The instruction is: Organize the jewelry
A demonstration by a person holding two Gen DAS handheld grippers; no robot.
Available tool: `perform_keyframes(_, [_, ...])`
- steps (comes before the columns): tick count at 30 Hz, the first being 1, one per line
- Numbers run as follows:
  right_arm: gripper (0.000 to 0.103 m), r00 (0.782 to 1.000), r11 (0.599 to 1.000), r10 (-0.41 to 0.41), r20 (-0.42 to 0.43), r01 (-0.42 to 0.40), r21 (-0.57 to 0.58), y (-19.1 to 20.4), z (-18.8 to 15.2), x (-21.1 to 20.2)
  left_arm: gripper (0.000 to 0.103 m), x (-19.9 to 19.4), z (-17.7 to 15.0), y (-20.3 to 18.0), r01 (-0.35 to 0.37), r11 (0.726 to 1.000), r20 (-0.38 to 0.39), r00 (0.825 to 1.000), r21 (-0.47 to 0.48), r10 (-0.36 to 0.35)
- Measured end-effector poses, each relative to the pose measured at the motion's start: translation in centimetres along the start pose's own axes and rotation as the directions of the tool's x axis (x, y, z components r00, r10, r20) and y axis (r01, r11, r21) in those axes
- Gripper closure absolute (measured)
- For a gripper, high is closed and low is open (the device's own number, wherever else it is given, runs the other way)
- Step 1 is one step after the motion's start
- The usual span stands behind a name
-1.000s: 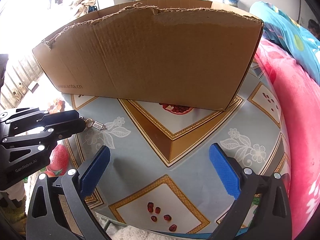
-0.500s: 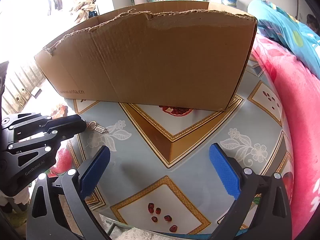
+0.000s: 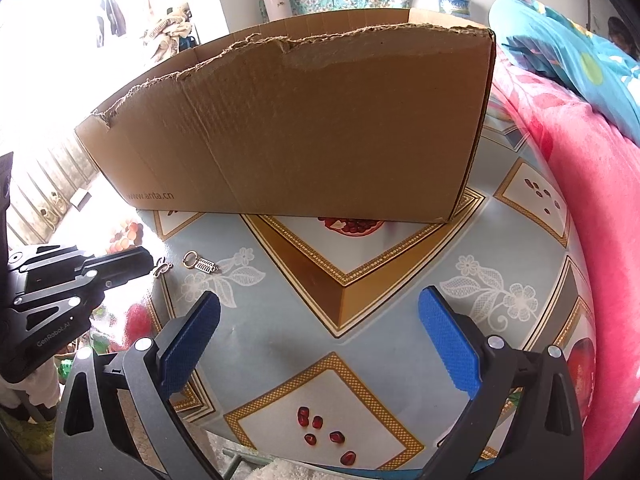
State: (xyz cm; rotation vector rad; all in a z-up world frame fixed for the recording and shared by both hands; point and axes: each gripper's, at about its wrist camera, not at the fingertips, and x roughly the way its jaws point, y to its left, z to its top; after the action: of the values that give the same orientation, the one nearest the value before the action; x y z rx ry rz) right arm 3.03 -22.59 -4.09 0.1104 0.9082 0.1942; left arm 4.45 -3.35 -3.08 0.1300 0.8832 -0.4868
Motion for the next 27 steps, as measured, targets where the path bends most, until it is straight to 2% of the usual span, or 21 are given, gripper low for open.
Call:
perform_keyframes(3, [0.006, 1.0, 1.0, -0.006, 0.001, 0.006, -0.005, 0.4, 0.1, 0.1, 0.099, -0.1, -0.3, 0.0, 0.04, 0.999, -0.027, 0.999, -0.014, -0.04])
perform_keyframes(5, [0.006, 1.0, 1.0, -0.01, 0.003, 0.01, -0.008, 0.8, 0.1, 0.4, 0.099, -0.3, -0.6, 0.0, 0.09, 0.995, -0.039, 0.995, -0.029, -0.092])
perform_keyframes(11, [0.006, 1.0, 1.0, -0.017, 0.009, 0.017, -0.007, 1.1, 0.1, 0.7, 0.099, 0.2, -0.5, 0.3, 0.186, 0.978, -0.033, 0.981, -0.093, -0.19])
perform_keyframes(16, [0.006, 1.0, 1.0, -0.006, 0.008, 0.006, 0.0, 1.0, 0.0, 0.6, 0.098, 1.0, -0.2, 1.2, 0.168, 0.973, -0.057, 0.982, -0.158, -0.179])
perform_keyframes(24, [0.006, 1.0, 1.0, -0.017, 0.018, 0.017, -0.006, 1.0, -0.2, 0.6, 0.097, 0.9, 0.0, 1.9, 0.102, 0.982, -0.06, 0.992, -0.158, -0.112])
perform_keyframes(26, [0.006, 1.0, 1.0, -0.013, 0.016, 0.013, -0.004, 1.0, -0.3, 0.6, 0.093, 0.8, 0.1, 1.7, 0.099, 0.983, -0.061, 0.992, -0.153, -0.109])
perform_keyframes(27, [0.006, 1.0, 1.0, -0.011, 0.015, 0.011, -0.002, 1.0, -0.3, 0.6, 0.086, 0.7, 0.1, 1.6, 0.104, 0.983, -0.061, 0.992, -0.149, -0.114])
